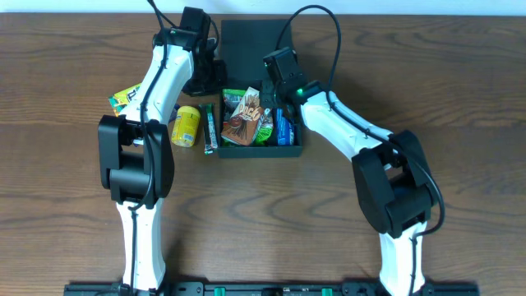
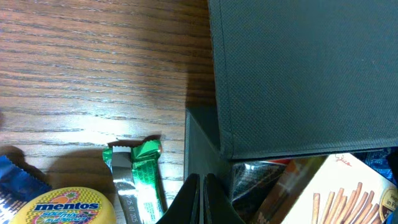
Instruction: Pack container
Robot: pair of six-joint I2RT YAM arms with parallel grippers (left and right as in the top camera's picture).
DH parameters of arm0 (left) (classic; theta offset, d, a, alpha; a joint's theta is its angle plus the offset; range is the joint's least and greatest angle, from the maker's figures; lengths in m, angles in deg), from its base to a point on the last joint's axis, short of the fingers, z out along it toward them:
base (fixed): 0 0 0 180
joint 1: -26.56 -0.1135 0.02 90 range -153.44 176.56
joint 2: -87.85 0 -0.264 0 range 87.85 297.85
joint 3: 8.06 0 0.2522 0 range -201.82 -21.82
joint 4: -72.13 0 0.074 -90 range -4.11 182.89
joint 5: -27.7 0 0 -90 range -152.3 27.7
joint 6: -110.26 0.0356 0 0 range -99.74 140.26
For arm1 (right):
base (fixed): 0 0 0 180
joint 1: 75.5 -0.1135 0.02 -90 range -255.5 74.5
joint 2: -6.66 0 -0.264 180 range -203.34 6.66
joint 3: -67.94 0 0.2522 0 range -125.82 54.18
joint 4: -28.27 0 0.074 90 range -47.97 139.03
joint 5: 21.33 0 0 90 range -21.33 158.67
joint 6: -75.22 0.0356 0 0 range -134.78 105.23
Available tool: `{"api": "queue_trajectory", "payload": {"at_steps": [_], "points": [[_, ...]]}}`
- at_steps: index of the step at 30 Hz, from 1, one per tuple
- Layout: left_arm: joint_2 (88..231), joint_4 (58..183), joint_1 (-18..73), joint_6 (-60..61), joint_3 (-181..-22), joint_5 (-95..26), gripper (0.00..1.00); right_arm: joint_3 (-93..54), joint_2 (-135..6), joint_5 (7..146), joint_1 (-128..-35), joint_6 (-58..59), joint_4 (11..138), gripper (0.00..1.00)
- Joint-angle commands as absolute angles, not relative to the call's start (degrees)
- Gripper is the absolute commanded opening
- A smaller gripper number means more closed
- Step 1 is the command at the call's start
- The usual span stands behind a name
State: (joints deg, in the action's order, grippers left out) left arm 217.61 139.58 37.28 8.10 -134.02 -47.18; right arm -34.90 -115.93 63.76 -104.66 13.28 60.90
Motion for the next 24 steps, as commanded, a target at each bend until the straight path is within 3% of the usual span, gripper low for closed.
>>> {"api": "queue_trajectory", "payload": {"at_steps": [1,9,24], "points": [[218.63,139.56,37.57,8.49,-133.72,-45.20,0.06,-35.05,-116.36,65.18,-105.17,12.29,59.86,0.01],[218.63,139.56,37.57,8.51,-133.72,-44.63,0.05,-35.07,-116.36,68.85,-104.88,7.20,58.41,0.01],[218.63,139.61,37.57,8.71,-133.72,-44.65,0.06,-35.07,-107.56,64.13,-103.64,11.03,70.78,0.02]]}}
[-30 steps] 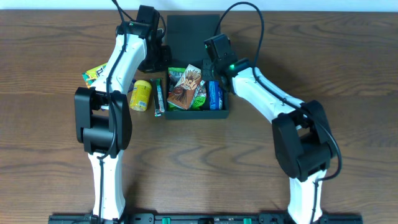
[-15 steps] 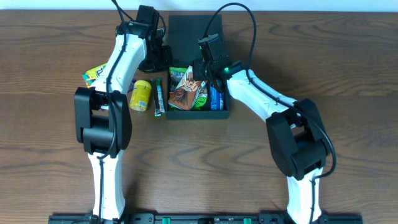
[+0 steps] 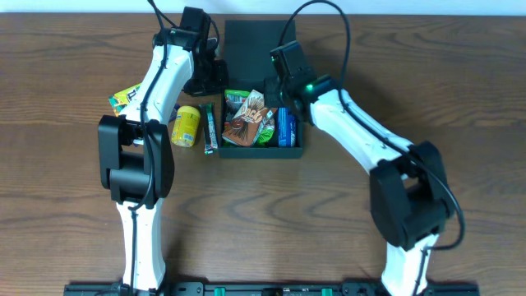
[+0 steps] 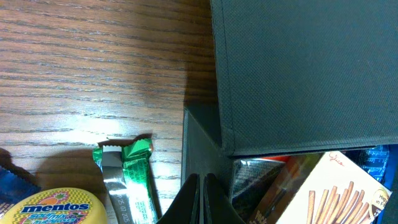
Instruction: Pack container
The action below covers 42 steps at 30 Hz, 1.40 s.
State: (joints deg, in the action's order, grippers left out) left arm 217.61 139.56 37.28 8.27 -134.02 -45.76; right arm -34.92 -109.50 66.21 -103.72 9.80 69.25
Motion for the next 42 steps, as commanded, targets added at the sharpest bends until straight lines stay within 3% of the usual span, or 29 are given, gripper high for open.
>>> {"api": "queue_trajectory", "payload": {"at_steps": [1,15,27,42], "points": [[218.63,139.58,37.57,8.71,-133.72,-44.65,0.06,-35.07,-107.64,64.18,-103.64,11.44,72.05,0.01],[218.63,139.58,37.57,8.69,-133.72,-44.63,0.06,-35.05,-114.33,67.02,-104.62,11.99,75.66,0.01],[218.63,139.58,37.57,8.71,-133.72,-44.21,0.05,-35.05,-117.22,70.40,-104.84,10.85,64.25,0.01],[218.63,139.58,37.57,8.71,-133.72,-44.23,0.06,-35.05,-117.22,73.68,-107.86,8.71,60.62,0.01]]}}
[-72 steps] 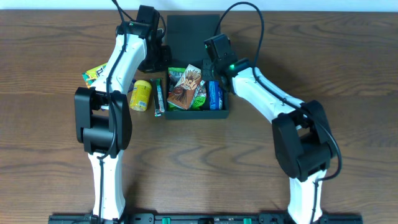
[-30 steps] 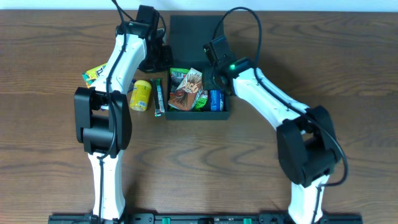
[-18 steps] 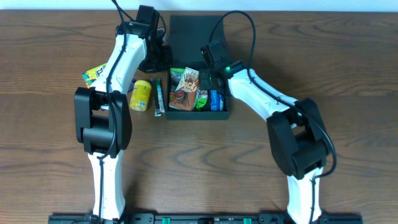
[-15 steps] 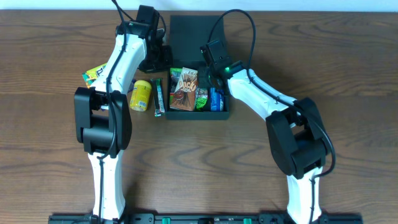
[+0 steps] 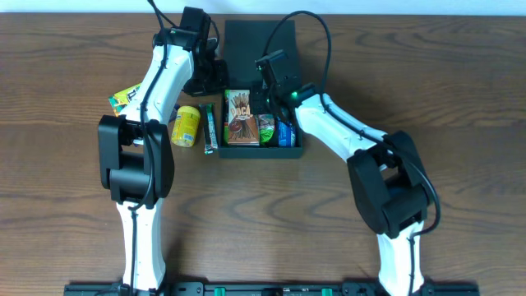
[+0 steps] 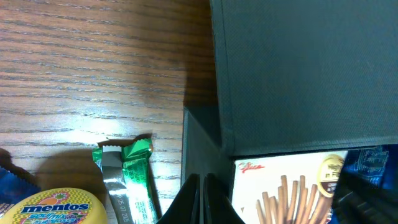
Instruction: Pack container
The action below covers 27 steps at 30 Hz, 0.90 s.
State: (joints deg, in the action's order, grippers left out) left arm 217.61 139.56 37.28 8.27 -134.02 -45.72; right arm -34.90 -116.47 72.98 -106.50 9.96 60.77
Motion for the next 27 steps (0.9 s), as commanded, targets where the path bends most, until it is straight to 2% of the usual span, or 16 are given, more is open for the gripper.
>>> {"api": "queue_trajectory", "payload": {"at_steps": [1,13,21,27], "points": [[218.63,139.58,37.57,8.71,-133.72,-44.23,0.06,-35.05,-117.22,73.68,-108.18,8.71,60.62,0.01],[218.63,139.58,37.57,8.71,-133.72,-44.23,0.05,-35.07,-117.06,73.73,-107.99,6.81,68.18,0.02],[218.63,139.58,37.57,8.71,-133.72,-44.23,0.05,-35.07,-116.76,81.81,-109.21,6.79,67.13,0.01],[218.63,139.61,37.57,8.69,-133.72,-44.26,0.06,-35.40,-115.71,77.33,-107.72,5.72,68.64,0.01]]}}
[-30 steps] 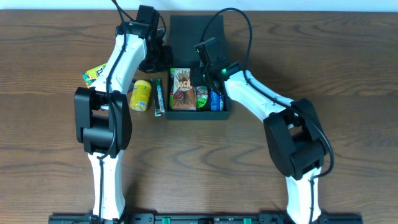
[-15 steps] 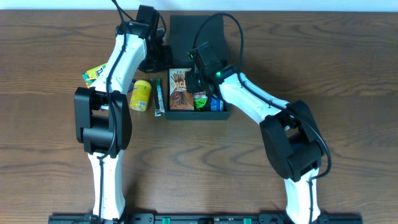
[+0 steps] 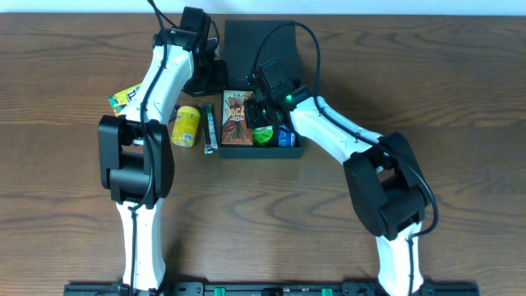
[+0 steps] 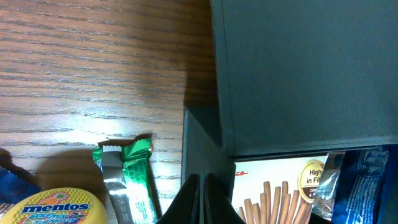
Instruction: Pack container
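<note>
The black fabric container (image 3: 294, 150) stands mid-table, its lid (image 3: 246, 41) folded open behind it. A Pocky box (image 3: 234, 119) lies flat along its left side, with green and blue packets (image 3: 283, 136) to the right. My left gripper (image 3: 212, 80) is shut on the container's left wall near the back corner. In the left wrist view its fingertips (image 4: 200, 198) pinch that wall, with the Pocky box (image 4: 273, 196) just inside. My right gripper (image 3: 261, 103) hangs over the container's middle, and its jaws cannot be made out.
Left of the container lie a green bar (image 3: 209, 127), a yellow Mentos tub (image 3: 186, 126) and a green-yellow packet (image 3: 123, 99). The bar (image 4: 142, 183) and tub (image 4: 56, 208) also show in the left wrist view, close to the wall. My right arm's cable loops over the lid.
My right gripper has moved from the container's back edge to over its middle, beside the Pocky box. A clear wrapper edge now overlaps the box's right end. The left gripper has not moved.
At first the Pocky box leaned tilted on the packed snacks with my right gripper by it. Then the gripper was at the back right and the box still leaned. Later the box lay flat on the left. All along my left gripper held the wall.
</note>
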Robot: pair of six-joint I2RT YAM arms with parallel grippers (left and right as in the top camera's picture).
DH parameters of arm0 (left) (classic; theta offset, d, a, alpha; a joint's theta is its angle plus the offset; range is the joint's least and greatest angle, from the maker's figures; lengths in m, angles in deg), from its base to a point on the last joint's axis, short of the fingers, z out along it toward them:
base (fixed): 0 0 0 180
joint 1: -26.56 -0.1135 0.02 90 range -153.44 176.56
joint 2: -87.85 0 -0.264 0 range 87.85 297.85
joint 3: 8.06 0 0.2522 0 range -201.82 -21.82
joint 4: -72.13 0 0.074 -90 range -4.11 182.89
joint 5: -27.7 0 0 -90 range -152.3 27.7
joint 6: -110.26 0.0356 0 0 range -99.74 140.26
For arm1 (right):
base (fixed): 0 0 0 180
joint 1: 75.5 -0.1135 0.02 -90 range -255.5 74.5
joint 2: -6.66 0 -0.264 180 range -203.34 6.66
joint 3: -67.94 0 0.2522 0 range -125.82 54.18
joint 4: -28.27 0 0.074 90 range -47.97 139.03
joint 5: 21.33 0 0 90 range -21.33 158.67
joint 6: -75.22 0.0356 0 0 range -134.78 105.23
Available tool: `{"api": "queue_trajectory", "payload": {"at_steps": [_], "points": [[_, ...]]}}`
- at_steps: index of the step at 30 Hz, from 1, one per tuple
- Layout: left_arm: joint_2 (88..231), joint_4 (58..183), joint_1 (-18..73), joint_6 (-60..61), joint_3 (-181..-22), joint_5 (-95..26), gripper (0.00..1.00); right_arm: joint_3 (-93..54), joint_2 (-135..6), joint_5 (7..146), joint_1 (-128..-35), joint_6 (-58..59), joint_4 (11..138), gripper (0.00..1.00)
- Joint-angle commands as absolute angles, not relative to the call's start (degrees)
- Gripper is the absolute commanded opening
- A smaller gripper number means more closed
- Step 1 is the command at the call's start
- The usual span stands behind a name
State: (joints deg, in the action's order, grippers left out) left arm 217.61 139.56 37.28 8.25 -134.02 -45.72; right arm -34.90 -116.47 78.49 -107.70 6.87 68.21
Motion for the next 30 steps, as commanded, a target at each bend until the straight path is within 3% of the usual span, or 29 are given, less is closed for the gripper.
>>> {"api": "queue_trajectory", "payload": {"at_steps": [1,30], "points": [[218.63,139.61,37.57,8.69,-133.72,-44.26,0.06,-35.71,-115.25,76.94,-107.35,5.67,68.69,0.01],[218.63,139.61,37.57,8.69,-133.72,-44.26,0.06,-36.95,-114.66,81.11,-108.18,3.36,64.75,0.01]]}}
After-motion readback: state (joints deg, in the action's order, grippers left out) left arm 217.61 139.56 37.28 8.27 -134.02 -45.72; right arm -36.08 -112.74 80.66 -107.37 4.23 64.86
